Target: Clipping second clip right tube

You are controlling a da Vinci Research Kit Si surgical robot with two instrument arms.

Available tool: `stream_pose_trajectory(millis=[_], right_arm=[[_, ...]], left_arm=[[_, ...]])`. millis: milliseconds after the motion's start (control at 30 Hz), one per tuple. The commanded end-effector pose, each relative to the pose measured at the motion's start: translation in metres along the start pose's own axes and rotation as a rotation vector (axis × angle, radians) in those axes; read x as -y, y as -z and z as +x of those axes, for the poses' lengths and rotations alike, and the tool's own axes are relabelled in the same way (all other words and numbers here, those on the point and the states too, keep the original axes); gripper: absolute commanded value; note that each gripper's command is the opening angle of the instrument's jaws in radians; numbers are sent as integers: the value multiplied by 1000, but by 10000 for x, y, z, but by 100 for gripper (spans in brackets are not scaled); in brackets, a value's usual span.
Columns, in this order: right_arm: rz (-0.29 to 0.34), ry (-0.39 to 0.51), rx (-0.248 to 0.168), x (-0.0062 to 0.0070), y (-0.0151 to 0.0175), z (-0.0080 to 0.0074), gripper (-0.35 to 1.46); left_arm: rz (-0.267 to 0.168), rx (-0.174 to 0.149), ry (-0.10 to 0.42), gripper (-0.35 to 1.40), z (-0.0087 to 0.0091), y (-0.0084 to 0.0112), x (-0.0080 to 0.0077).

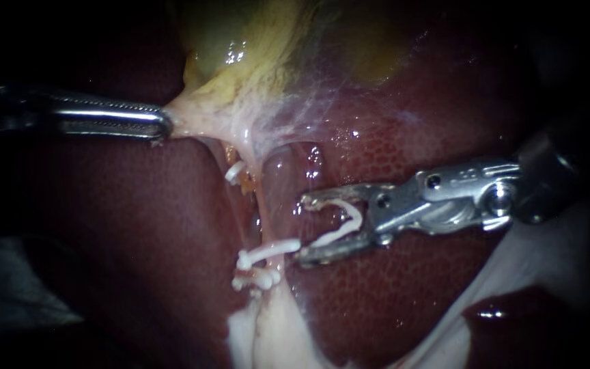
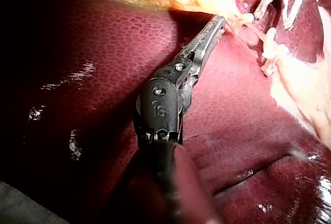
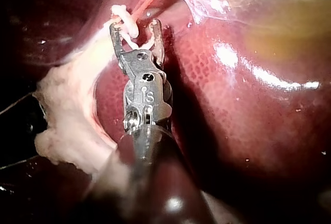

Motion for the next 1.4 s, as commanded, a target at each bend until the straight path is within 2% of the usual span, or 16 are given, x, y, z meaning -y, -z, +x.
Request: stream_pose_trajectory(millis=[33, 233, 400, 667, 833, 967, 1167, 1400], right_arm=[[2, -13, -5, -3, -3, -1, 50], [39, -87, -38, -17, -24, -10, 50], [85, -148, -93, -23, -45, -16, 50], [181, -218, -204, -20, -70, -23, 50], [252, -252, -279, -15, -72, -20, 50], [304, -269, -334, -5, -71, -16, 50], [351, -263, -344, 9, -66, -3, 49], [395, -270, -352, 8, -50, 12, 38]], left_arm=[[2, 0, 0, -35, 1, 1, -1], [2, 0, 0, -35, 1, 1, -2], [3, 0, 0, -35, 1, 0, -3], [3, 0, 1, -35, 2, 0, -3], [3, 0, 1, -35, 2, -1, -4], [3, 0, 1, -35, 2, -1, -4], [4, 0, 0, -35, 2, -1, -4], [4, 0, 1, -35, 2, -1, -4]])
